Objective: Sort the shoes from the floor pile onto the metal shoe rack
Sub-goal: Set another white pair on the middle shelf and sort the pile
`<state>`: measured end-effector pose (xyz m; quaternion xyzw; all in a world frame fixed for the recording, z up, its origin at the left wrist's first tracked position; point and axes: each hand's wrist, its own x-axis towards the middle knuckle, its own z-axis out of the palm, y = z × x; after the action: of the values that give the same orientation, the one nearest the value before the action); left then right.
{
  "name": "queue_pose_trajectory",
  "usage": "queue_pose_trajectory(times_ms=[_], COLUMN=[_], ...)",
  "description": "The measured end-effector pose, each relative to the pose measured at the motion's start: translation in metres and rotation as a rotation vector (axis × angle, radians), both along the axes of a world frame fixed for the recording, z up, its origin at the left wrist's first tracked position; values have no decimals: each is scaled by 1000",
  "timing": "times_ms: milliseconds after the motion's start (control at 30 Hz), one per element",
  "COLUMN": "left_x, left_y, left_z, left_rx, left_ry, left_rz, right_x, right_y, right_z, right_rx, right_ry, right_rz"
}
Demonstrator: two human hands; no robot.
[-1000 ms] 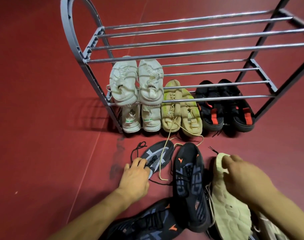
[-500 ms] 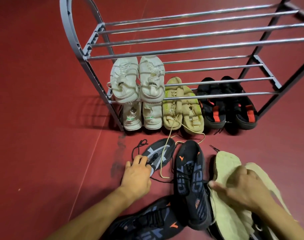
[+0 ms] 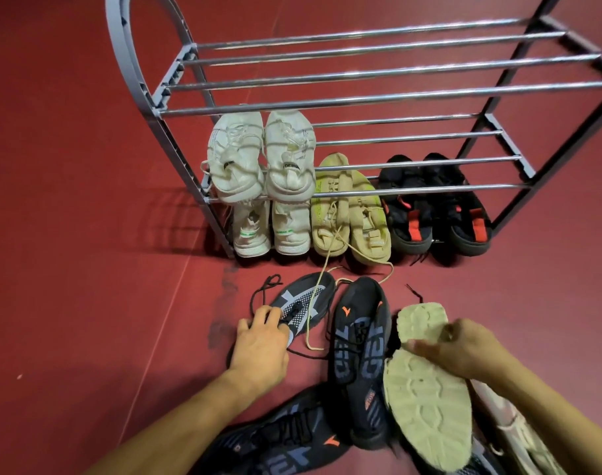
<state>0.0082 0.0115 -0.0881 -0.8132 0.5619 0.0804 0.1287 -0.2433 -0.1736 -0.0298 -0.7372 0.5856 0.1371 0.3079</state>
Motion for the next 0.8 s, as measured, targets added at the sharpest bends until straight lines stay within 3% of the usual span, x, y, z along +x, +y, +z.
queue_pose_trajectory(times_ms=[67, 167, 267, 400, 533, 633, 700, 733, 800], left_x=[0, 0, 1, 0, 1, 1, 0, 0, 0], left_y=[2, 1, 0, 1, 2, 2, 1, 1, 2], left_z=[-1, -3, -4, -4, -4, -3, -3, -3, -4], left_rx=[-14, -20, -16, -17, -17, -11, -16, -19, -35], left_ry=[-4, -13, -15, -23, -37, -33, -28, -28, -29], left_rz=[-3, -1, 0, 11, -6, -3, 5, 7, 9], right_x=[-1, -10, -31, -62, -64, -62, -69, -74, -81], right_y=[-1, 11, 28, 33, 25, 15, 8, 3, -6], right_z=[23, 58, 60, 2, -43, -42, -37, -41, -42], right_rx=[-67, -404, -834, -870, -750, -529, -464, -489, -440], right_ry=[-91, -361, -573, -391, -213, -361, -471, -440, -188], right_rz=[-7, -16, 275, 780, 867, 778, 582, 463, 182])
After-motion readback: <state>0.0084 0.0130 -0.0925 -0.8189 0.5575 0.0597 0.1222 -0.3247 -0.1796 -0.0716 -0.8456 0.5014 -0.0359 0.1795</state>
